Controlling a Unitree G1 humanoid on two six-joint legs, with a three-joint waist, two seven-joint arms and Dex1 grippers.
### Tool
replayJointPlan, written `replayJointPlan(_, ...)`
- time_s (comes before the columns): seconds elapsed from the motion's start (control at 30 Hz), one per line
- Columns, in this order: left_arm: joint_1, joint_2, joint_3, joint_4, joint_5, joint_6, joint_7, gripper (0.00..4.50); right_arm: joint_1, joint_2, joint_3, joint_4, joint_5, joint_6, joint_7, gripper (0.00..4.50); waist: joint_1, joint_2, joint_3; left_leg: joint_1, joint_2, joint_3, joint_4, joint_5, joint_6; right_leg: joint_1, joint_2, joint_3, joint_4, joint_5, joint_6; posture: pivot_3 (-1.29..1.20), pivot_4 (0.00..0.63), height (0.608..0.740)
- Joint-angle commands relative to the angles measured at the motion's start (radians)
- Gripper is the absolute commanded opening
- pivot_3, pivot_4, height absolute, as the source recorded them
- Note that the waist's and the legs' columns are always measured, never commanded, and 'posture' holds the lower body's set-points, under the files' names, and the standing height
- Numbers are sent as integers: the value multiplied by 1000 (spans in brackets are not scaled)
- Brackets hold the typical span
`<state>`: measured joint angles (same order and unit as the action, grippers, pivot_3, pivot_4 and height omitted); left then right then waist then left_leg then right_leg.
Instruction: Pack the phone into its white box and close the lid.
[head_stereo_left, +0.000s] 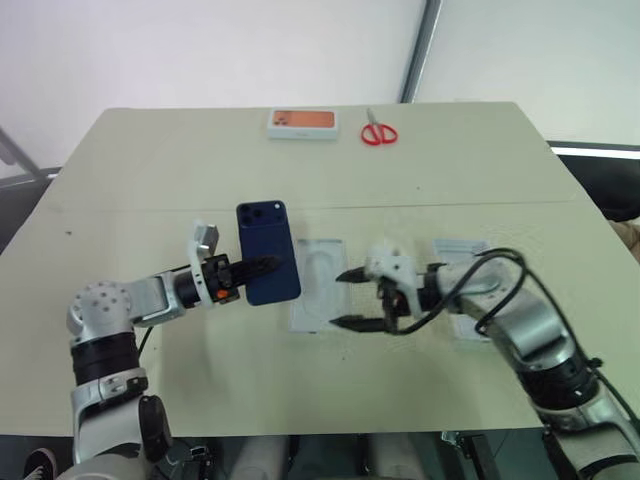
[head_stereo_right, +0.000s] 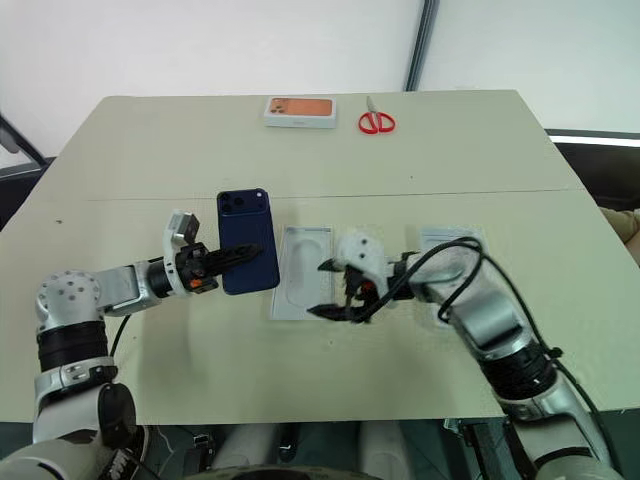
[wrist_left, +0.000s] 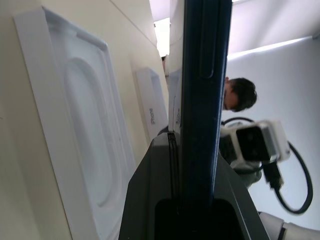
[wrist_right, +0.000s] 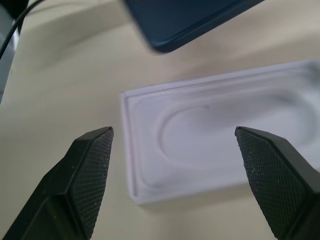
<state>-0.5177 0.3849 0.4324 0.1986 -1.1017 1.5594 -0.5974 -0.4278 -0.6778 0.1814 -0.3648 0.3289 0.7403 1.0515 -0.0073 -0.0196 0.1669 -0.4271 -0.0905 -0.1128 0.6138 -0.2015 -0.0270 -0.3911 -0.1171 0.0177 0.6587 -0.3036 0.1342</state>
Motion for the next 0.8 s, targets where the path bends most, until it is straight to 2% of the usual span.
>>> replayJointPlan(0.03,-37,-14,-38,32,-5,24,-22,0,65,-79,-74,12,21,-39,31,4077,2,0,0,0,0,0,0,0,0,0,0,0,0,0,0,0,150,740)
replayJointPlan(0.1,-40,-9,-89,27,21,1,-38,0,84,-91,-109,10,45,-61,34,4077,-5,0,0,0,0,1,0,0,0,0,0,0,0,0,0,0,150,740)
replayJointPlan(0.17,-73,-17,-140,79,72,-52,-54,0,100,-62,-187,13,84,-128,19,4077,-7,0,0,0,1,1,0,0,0,-1,0,1,0,0,0,0,150,740)
replayJointPlan(0.23,-86,-17,-196,119,107,-74,-88,0,114,-44,-207,31,70,-197,-2,4077,-6,0,0,0,1,1,0,0,0,-1,1,0,0,0,0,0,150,740)
replayJointPlan(0.37,-80,-15,-278,120,148,-121,-159,0,138,-44,-188,32,44,-251,-14,4077,-5,0,0,0,0,2,0,0,0,0,0,1,-1,0,0,0,150,740)
replayJointPlan(0.67,-85,-21,-336,142,203,-161,-225,0,149,-48,-160,41,21,-290,-47,4077,-3,0,0,0,1,1,0,0,0,0,0,1,-1,0,0,0,150,740)
replayJointPlan(0.73,-89,-30,-336,149,212,-168,-224,984,144,-46,-156,45,22,-291,-51,4147,-2,0,0,0,0,1,0,0,0,0,0,0,-1,0,0,0,150,740)
replayJointPlan(0.8,-93,-38,-332,152,226,-179,-211,1736,137,-44,-151,52,18,-294,-54,4147,-2,0,0,0,0,1,1,0,1,1,0,0,-1,0,0,0,150,740)
